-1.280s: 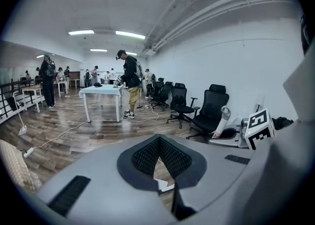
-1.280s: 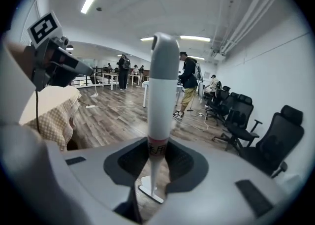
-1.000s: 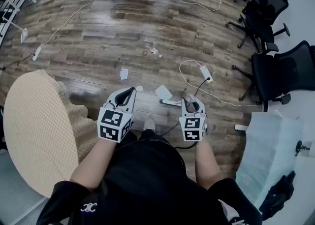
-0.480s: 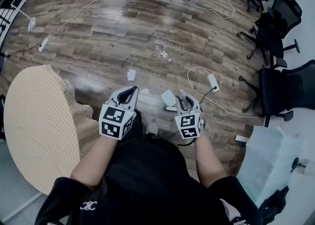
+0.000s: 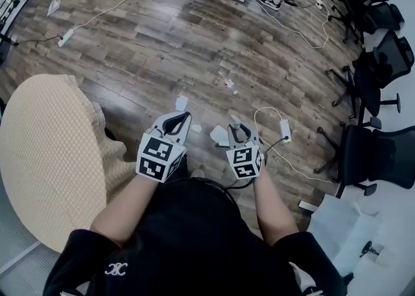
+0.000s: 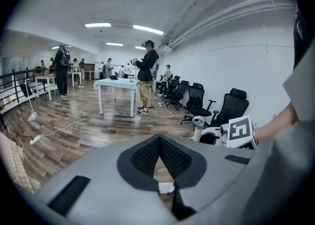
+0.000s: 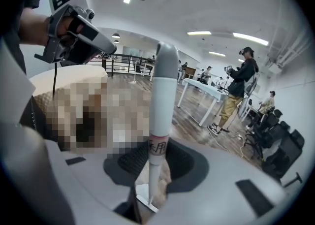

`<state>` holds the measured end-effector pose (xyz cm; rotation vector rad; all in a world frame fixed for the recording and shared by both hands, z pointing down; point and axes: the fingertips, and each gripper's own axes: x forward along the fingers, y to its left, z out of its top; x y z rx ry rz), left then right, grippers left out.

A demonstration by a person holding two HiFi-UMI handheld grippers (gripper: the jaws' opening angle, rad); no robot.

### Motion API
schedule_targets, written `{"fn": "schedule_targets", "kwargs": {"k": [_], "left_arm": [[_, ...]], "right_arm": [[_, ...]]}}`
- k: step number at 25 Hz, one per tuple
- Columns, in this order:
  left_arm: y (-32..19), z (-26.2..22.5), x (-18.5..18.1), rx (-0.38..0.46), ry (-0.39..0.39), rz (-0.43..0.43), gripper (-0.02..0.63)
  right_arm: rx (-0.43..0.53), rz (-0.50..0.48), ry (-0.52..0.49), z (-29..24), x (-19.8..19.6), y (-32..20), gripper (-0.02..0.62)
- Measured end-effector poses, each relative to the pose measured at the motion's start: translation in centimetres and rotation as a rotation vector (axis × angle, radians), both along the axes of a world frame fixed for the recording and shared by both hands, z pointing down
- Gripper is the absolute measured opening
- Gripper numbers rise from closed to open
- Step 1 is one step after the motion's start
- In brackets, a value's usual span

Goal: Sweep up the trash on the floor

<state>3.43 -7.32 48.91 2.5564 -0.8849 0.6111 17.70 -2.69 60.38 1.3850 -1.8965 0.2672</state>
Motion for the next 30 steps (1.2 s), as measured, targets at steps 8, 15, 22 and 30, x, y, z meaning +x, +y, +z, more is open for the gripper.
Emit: {"fn": "schedule_targets", "kwargs": {"k": [8,15,22,30], "left_arm": [[-5.1,1.1,-2.8,-0.021,-0.003,-0.050,-0.005],[-6.7,1.7,-3.6,-0.034,-0.004,-0.061,-0.005],[-6.5,1.2,-4.1,-0.022,-0.003,-0.073,-0.005],[-4.5,0.3,-3.5,0.004,0.005,-0.075,-0.005]], "right_arm": [[0.036,0.084,-0.015,-0.1,-0.6,-9.0,0.114],[0.117,0.087,-0.068,-2.0,-1.9,-13.1,0.114],[0.143,0.058,-0.068,-3.1,-3.1,-13.3,0.114],[0.191,0.087,-0.097,-6.1,-2.2,-10.1,0.112]]}}
